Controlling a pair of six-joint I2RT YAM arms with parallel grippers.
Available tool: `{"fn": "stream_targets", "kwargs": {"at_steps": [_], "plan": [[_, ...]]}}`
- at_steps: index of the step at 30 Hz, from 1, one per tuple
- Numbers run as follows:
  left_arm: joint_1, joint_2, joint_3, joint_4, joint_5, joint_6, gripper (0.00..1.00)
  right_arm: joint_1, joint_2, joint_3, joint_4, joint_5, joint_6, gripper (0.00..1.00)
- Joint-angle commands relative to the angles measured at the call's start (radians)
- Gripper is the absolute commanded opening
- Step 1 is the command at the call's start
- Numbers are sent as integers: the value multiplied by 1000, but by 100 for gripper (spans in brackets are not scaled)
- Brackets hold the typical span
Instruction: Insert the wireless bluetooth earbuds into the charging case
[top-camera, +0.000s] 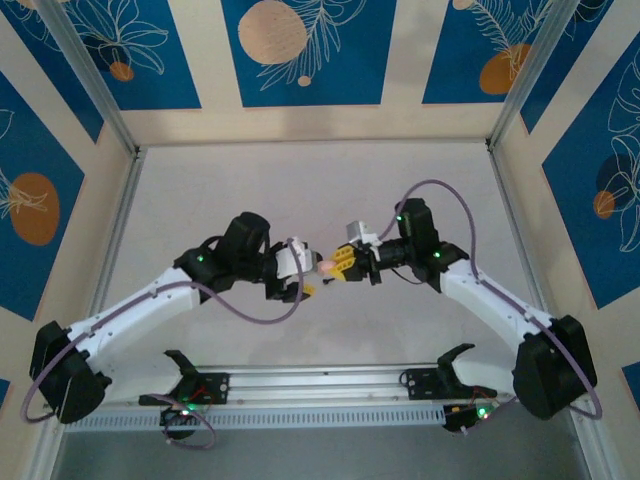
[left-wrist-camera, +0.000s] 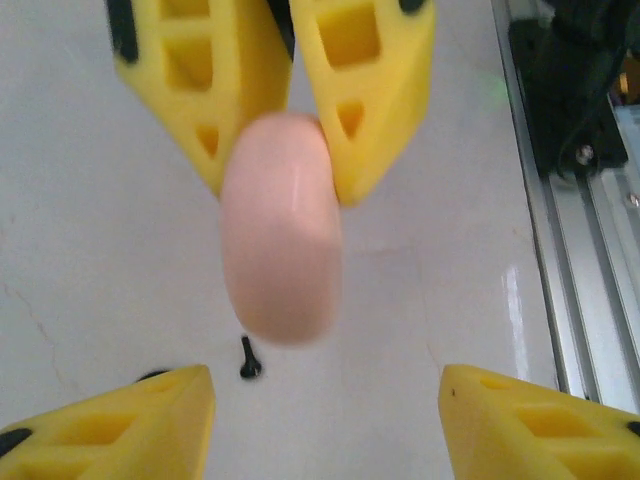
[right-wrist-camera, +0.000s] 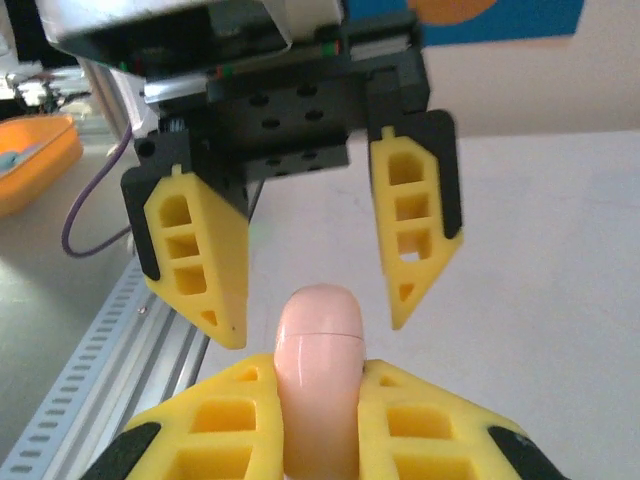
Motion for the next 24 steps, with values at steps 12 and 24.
{"fn": "stream_targets", "kwargs": {"at_steps": [12, 24], "plan": [[-7, -5, -153, 578, 191, -212, 64, -31, -90, -116, 346, -118, 269, 13], [-7, 29, -127, 539, 233, -200, 35, -32, -93, -116, 357, -115, 275, 13]]}}
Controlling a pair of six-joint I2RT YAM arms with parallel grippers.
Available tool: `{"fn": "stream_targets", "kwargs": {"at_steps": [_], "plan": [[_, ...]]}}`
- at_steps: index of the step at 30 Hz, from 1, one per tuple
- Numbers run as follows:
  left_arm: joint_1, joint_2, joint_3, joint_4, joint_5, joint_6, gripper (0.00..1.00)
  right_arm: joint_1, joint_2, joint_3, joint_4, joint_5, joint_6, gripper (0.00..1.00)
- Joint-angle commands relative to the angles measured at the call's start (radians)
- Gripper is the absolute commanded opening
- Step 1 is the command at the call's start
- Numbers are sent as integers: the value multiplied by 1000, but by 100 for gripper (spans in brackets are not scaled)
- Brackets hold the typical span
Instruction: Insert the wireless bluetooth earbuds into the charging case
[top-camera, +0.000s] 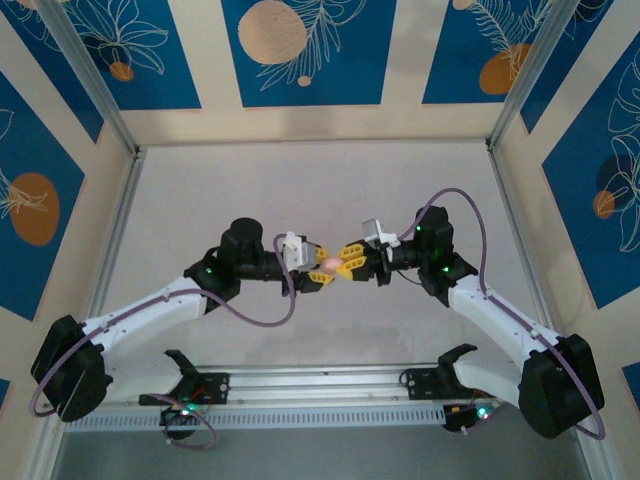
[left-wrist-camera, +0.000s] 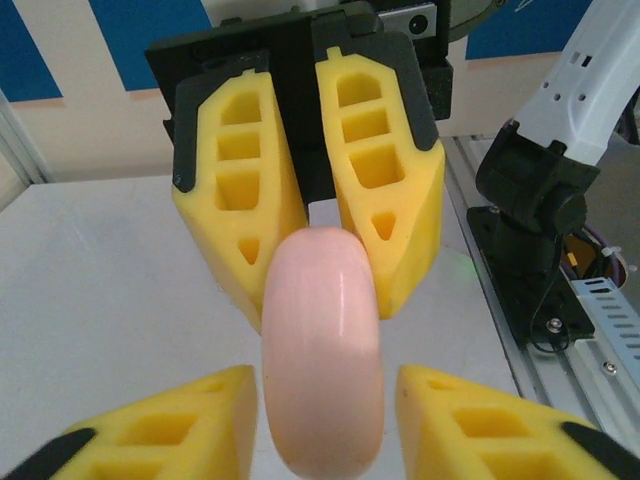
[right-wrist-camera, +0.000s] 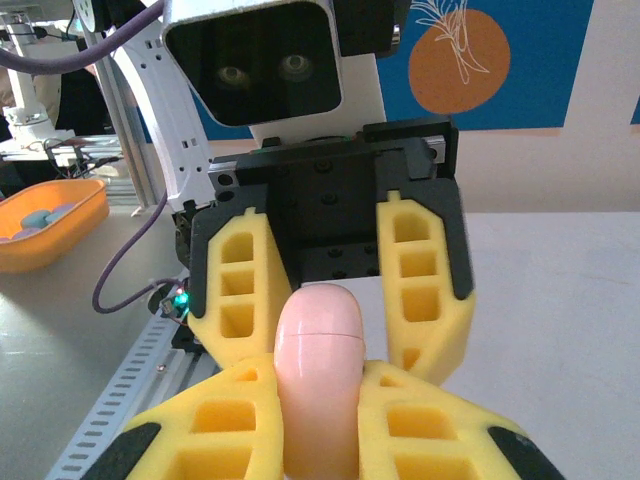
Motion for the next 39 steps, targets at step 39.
{"fn": "stream_targets", "kwargs": {"at_steps": [39], "plan": [[-25, 82, 330, -803, -213, 309, 20, 165, 195, 272, -608, 242, -422, 39]]}}
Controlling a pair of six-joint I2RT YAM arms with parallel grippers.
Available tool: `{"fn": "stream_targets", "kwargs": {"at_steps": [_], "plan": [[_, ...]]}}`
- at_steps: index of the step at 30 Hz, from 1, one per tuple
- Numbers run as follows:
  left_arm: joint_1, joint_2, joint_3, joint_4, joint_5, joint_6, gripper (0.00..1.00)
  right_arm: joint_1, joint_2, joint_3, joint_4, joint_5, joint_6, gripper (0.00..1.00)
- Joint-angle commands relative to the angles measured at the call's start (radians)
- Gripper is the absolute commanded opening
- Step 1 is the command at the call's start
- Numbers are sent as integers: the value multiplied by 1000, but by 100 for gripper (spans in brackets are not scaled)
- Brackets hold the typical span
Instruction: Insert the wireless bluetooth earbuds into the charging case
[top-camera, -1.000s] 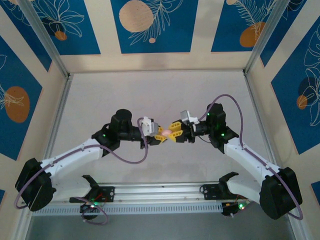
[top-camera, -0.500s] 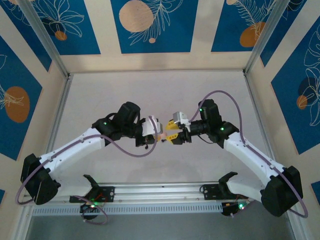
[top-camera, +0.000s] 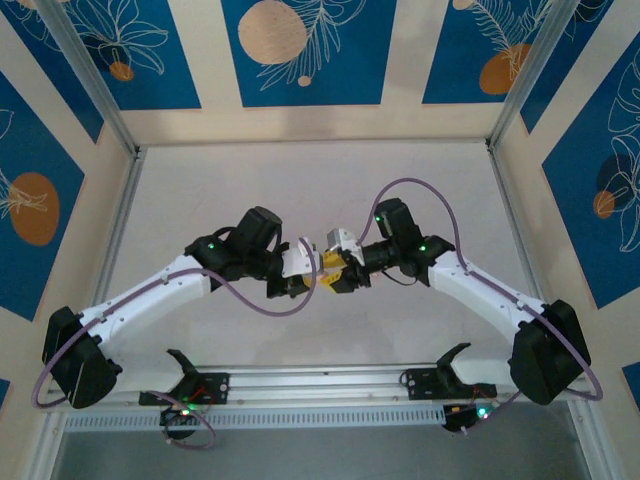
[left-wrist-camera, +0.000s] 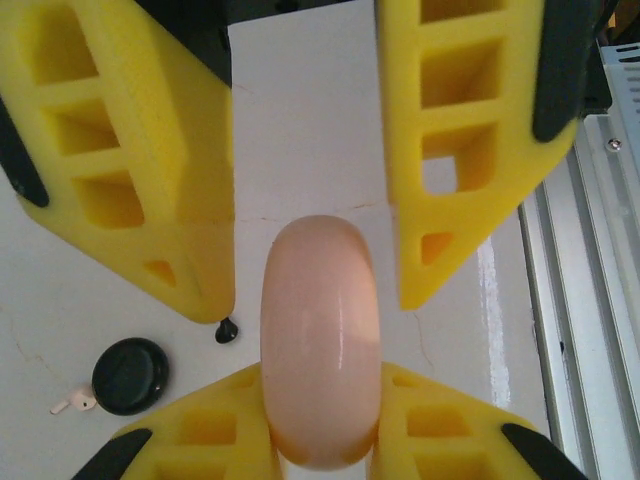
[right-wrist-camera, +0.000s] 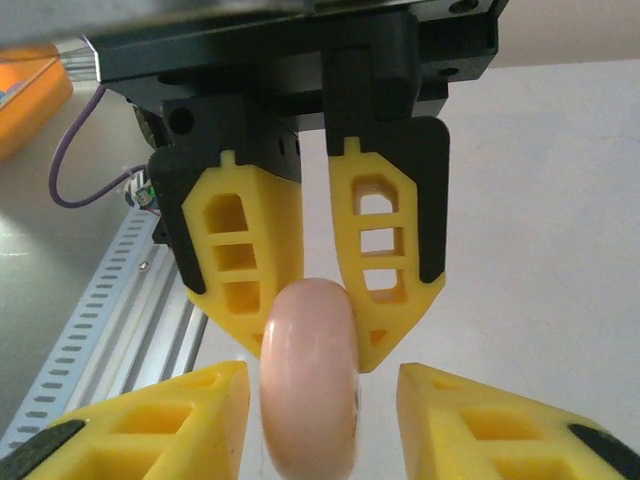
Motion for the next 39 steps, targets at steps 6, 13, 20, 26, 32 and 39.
{"fn": "stream_targets", "kwargs": {"at_steps": [6, 13, 20, 26, 32, 39], "plan": [[-11, -28, 17, 11, 27, -5, 20, 7, 21, 37, -36, -11, -25, 24], [-10, -109, -105, 220, 26, -82, 65, -72, -76, -75, 188, -158, 106, 19], [-10, -190, -274, 531, 101, -199, 69, -131, -183, -204, 434, -238, 280, 20], [-10, -206, -366, 756, 149, -289, 71, -133, -195, -232, 518, -268, 348, 19], [-10, -205, -383, 824, 187, -314, 59, -133, -188, -230, 537, -276, 360, 19], [-11, -201, -387, 863, 216, -332, 46, -129, -179, -231, 544, -286, 369, 20]]}}
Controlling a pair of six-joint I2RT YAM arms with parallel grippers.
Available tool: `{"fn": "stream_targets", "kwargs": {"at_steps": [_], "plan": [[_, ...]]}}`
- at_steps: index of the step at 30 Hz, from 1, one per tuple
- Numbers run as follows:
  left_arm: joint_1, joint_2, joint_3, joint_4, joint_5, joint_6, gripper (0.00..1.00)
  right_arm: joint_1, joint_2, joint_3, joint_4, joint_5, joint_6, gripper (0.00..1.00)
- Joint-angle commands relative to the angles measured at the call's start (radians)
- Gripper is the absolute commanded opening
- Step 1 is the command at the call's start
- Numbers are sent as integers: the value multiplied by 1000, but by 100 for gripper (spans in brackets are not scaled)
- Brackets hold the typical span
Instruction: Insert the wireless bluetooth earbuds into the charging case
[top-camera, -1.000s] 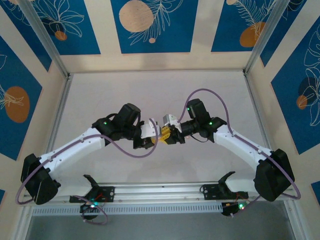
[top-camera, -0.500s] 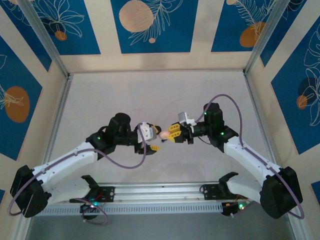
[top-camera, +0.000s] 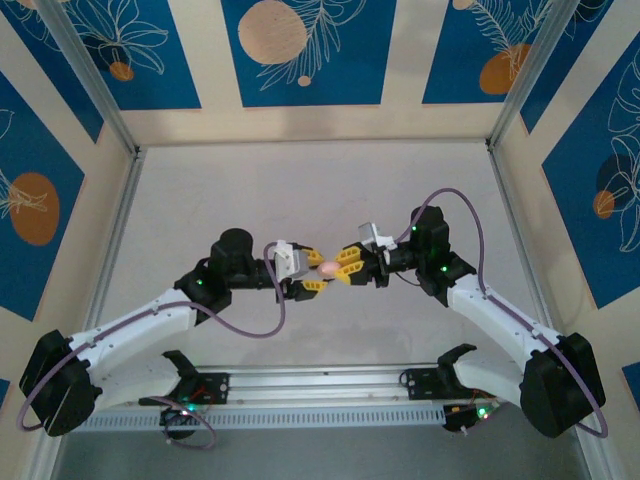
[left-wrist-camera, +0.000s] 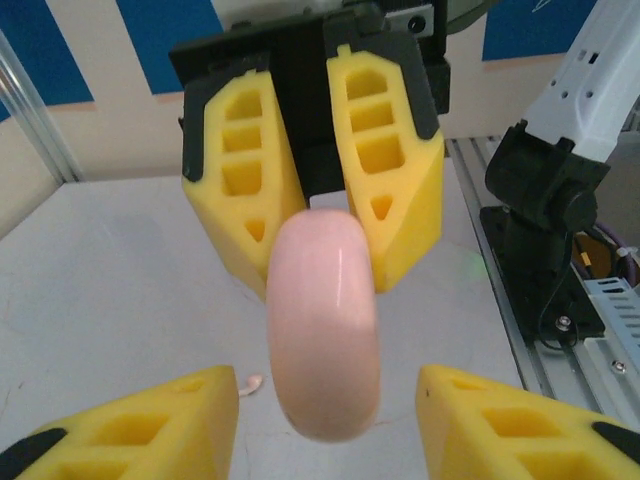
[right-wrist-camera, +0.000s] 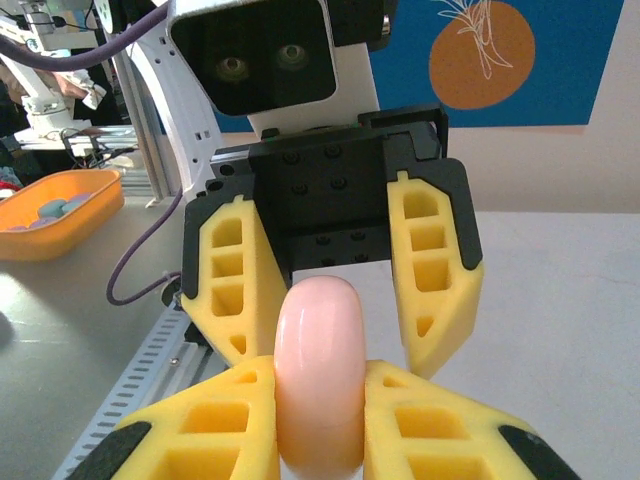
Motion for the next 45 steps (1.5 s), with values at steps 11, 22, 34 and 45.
{"fn": "stream_targets", "kwargs": {"at_steps": [11, 22, 34, 45], "plan": [[-10, -2, 40, -93, 32, 40, 25, 6, -10, 35, -139, 16, -77, 32], [-12, 41, 238, -604, -175, 258, 24, 57, -37, 167, -541, 267, -321, 44], [-11, 46, 264, -644, -159, 277, 24, 130, 83, 225, -534, 260, -337, 47], [-11, 41, 270, -640, -143, 278, 24, 152, 146, 245, -525, 259, -343, 46]]}}
